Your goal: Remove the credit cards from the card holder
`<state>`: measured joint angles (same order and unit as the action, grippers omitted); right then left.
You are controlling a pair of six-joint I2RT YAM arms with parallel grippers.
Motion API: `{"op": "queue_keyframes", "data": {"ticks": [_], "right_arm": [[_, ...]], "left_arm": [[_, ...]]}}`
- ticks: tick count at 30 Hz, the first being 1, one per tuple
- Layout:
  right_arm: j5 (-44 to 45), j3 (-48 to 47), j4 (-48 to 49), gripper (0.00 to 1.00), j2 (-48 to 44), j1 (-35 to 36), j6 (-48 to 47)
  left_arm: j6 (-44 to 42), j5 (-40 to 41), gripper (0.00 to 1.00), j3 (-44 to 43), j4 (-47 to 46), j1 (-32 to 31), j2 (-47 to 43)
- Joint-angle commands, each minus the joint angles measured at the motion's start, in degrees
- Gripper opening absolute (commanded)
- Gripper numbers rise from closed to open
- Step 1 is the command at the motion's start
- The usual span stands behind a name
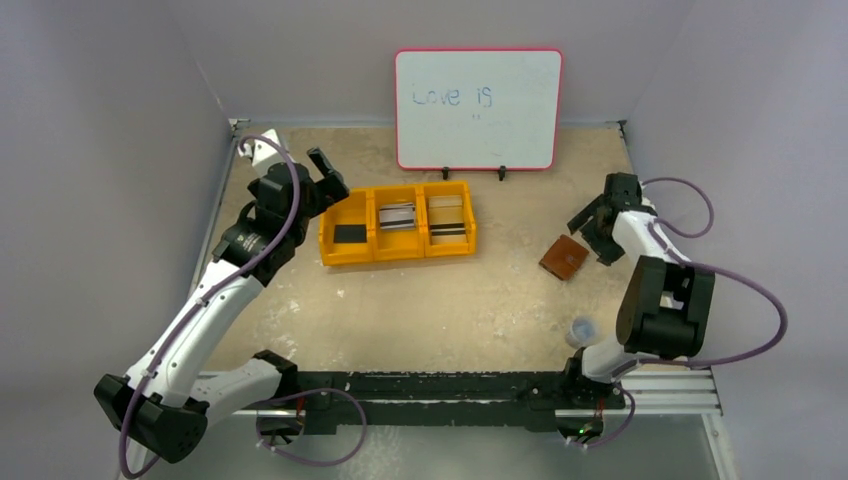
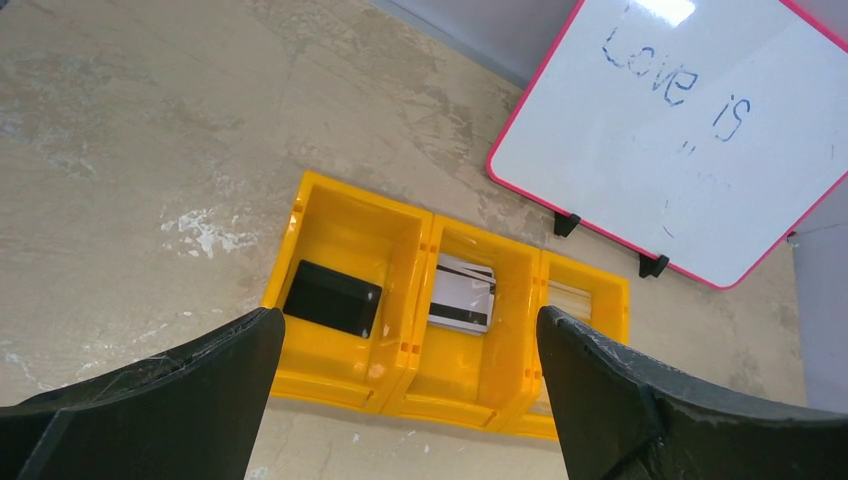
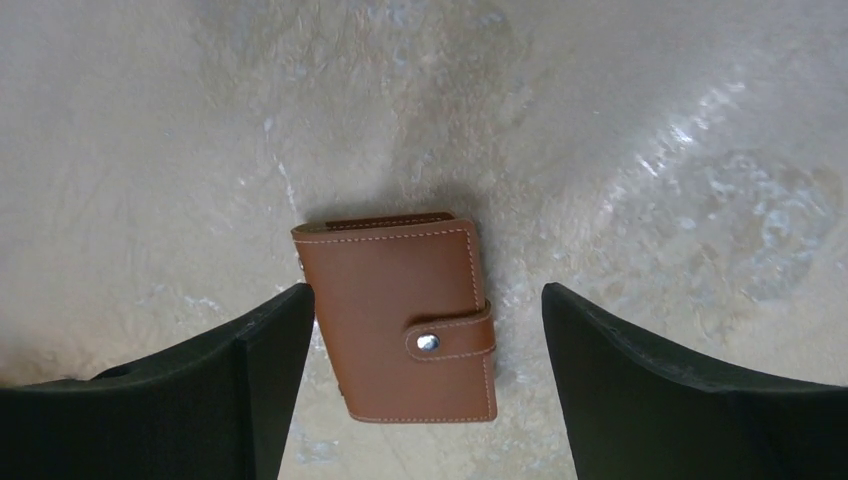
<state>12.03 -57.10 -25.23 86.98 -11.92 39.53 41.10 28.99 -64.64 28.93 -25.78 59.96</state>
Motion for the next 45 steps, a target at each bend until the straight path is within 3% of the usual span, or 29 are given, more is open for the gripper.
{"op": "queue_keyframes", "data": {"ticks": [1, 4, 9, 11, 19, 22, 28, 30, 38, 45], "right_arm": [[-5.6, 1.2, 5.6, 0.82, 3.2, 0.3, -4.0], [-7.4, 3.8, 7.3, 0.72, 4.0, 0.3, -4.5], [-9.0, 8.0, 9.7, 0.68, 2.7, 0.6, -6.4], [-9.3, 8.7, 10.0, 0.58, 3.6, 0.6, -7.7], [-7.1, 9.9, 9.4, 0.41, 2.1, 3.6, -8.3], [-8.8, 10.4, 9.5, 0.23, 1.2, 6.0, -8.6], [-9.8, 11.7, 8.0, 0.18, 0.9, 10.9, -7.2], [-11.2, 11.7, 6.7, 0.0, -0.3, 11.3, -7.2], [-17.1, 12.4, 2.4, 0.0, -8.3, 13.9, -7.9], [-21.0, 15.6, 3.1, 0.0, -8.3, 22.1, -6.5]], "left_arm": [[-0.8, 0.8, 0.98, -2.1, -0.4, 0.0, -1.6], [-0.7, 0.8, 0.98, -1.9, -0.2, 0.0, -1.8], [-0.3, 0.6, 0.98, -1.2, -0.7, 0.0, -2.0], [-0.2, 0.2, 0.98, -1.1, -1.0, 0.0, -1.7], [0.1, -0.2, 0.98, -1.0, -1.6, 0.0, -1.2], [0.2, -0.4, 0.98, -0.8, -1.8, 0.0, -1.1], [0.4, -0.9, 0.98, -0.7, -1.9, 0.0, -0.9], [0.4, -1.0, 0.98, -0.8, -1.9, 0.0, -0.9], [0.4, -2.0, 0.98, -0.2, -2.8, 0.0, -0.5], [0.4, -6.3, 0.97, 0.9, -4.3, 0.0, 0.5]]}}
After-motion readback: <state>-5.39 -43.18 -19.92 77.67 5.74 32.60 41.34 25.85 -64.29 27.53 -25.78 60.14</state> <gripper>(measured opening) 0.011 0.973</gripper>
